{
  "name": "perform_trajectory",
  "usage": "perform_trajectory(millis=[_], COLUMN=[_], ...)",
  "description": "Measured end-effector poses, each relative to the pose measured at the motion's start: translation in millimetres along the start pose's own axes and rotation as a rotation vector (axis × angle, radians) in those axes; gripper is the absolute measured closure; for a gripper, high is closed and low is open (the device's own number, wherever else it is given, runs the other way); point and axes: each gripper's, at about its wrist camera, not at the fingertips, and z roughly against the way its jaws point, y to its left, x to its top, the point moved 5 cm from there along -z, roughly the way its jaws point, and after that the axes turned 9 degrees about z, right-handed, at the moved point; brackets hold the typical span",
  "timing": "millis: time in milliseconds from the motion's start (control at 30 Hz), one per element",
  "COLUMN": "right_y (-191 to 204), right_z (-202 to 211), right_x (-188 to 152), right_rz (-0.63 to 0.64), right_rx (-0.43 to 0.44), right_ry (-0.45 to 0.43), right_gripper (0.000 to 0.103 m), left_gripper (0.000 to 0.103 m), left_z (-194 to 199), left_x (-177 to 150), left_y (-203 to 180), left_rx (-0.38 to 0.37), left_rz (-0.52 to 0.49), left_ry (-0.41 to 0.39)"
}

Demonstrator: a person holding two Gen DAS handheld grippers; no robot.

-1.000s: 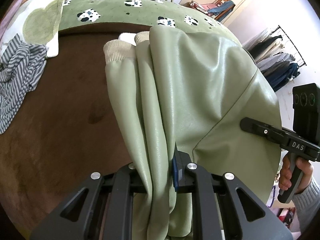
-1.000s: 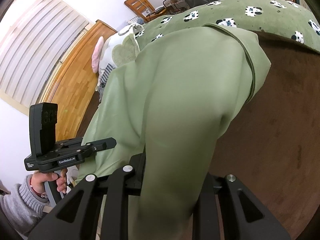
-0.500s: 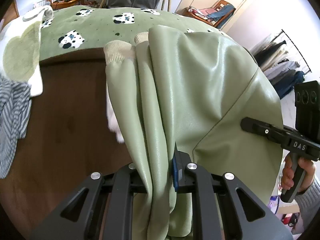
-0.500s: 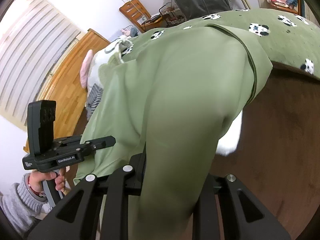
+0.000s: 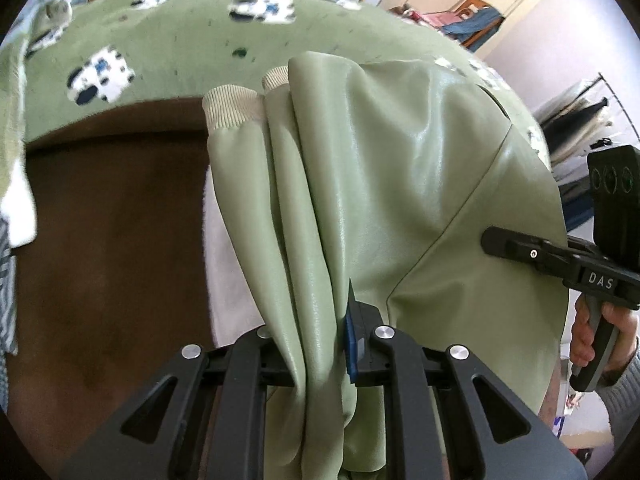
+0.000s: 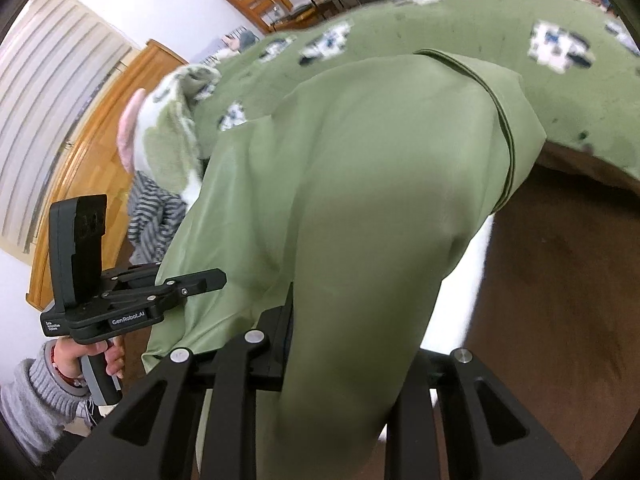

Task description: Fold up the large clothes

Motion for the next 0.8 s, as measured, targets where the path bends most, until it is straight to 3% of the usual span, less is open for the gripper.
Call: perform_trajectory(millis=[167, 333, 467, 533, 700, 733, 800], right_y=[-34.5, -40.1, -45.1, -47.5, -50.1, -50.2, -51.2], right_z=[-36.0, -42.4, -42.7, -41.8, -31.1, -27.1, -17.0], right_x=[-5.3, -9.1, -12.6, -11.4, -15.8, -17.9, -20.2], right_rz=[0.007, 0.094, 0.076, 0.063, 0.038, 0.039, 0.046], right_rx=[0.018, -0.023, -0.023, -0.048, -0.099, -0.113, -0.171], right_ry=[0.014, 0.008, 0.003, 0.007, 0.029, 0.033, 0.031], right_gripper=[0.073, 0.067, 0.058, 0.052, 0.042, 0.040, 0.027], left_gripper=[0.079, 0.074, 0.069, 0.061, 0.039, 0.039, 0.038], left_z=[-43.0, -48.4, -52.7, -55.1, -39.0, -29.9, -16.4], left_x=[1.8, -0.2, -1.0, 6.0, 9.6, 11.0, 15.0], left_y=[18.4, 15.3, 24.3, 30.8, 38.7, 42.7, 49.3], left_rx=[0.020, 0.056, 0.038, 0.030, 0.077, 0.085, 0.079], left_rz=[-0.001, -0.053, -0.006, 0.018, 0.006, 0.012, 0.033], left_ry=[0.019, -0.021, -0.021, -0.011, -0.023, -0.035, -0.056])
